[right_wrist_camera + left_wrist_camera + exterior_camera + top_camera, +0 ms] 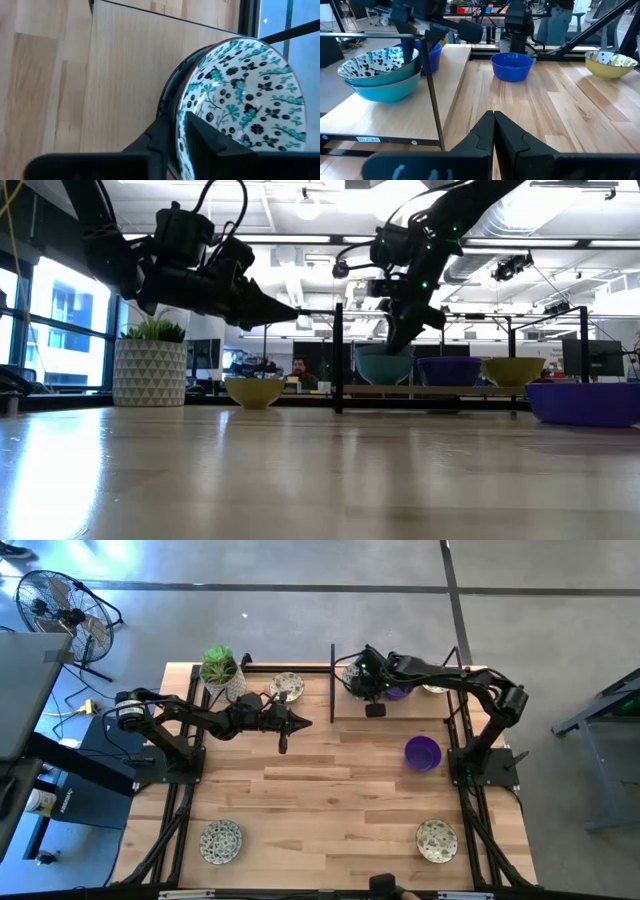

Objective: Pick & Place Mini bowls
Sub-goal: Stack the top light blue bowl on top of the light blue bowl on the shelf, then adjust the yellow bowls on the shelf

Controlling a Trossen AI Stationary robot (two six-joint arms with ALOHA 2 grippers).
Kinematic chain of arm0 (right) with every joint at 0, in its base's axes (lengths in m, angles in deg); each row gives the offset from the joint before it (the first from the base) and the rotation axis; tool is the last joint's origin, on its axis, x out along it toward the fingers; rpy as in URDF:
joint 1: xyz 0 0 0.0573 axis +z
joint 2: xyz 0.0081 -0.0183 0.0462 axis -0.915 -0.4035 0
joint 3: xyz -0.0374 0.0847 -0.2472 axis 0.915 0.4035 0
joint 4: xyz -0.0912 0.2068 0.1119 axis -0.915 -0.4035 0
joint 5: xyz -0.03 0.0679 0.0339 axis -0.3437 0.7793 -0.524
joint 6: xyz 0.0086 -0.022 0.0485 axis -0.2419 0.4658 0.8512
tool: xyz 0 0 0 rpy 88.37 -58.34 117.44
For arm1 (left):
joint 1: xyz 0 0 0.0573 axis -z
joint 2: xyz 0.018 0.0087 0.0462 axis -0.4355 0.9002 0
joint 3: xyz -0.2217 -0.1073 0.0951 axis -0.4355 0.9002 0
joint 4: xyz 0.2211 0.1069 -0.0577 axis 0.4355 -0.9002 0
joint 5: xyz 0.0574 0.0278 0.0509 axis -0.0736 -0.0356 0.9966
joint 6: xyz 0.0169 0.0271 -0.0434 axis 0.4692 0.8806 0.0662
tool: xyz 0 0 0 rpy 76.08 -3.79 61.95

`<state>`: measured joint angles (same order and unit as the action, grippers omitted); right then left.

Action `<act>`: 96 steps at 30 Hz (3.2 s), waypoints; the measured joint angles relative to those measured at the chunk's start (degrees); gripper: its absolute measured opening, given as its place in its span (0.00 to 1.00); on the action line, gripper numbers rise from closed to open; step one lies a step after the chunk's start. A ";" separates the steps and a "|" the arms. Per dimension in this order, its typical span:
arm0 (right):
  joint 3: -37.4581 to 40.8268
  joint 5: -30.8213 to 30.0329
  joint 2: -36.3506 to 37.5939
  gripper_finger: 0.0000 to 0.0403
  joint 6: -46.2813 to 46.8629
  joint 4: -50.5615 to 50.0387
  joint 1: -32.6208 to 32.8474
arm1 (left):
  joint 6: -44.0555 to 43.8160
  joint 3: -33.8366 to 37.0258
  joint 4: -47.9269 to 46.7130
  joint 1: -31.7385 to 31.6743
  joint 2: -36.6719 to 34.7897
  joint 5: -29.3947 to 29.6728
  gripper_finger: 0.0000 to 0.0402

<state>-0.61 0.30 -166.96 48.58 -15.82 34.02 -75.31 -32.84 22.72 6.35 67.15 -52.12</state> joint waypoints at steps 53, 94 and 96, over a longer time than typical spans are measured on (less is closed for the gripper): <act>2.89 1.80 16.02 0.02 11.34 -6.34 -1.22 | -0.83 0.00 -0.15 0.00 0.00 -1.71 0.00; 22.51 -10.60 23.67 0.27 21.83 -8.27 -23.04 | -0.83 0.00 -0.57 0.00 -0.02 -2.82 0.00; 22.51 -9.82 23.67 0.24 21.80 -8.27 -23.04 | -0.84 0.00 -0.58 0.00 -0.02 -2.82 0.00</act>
<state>21.90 -9.52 -143.29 70.38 -24.09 10.98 -76.15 -32.84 22.13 6.35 67.13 -54.94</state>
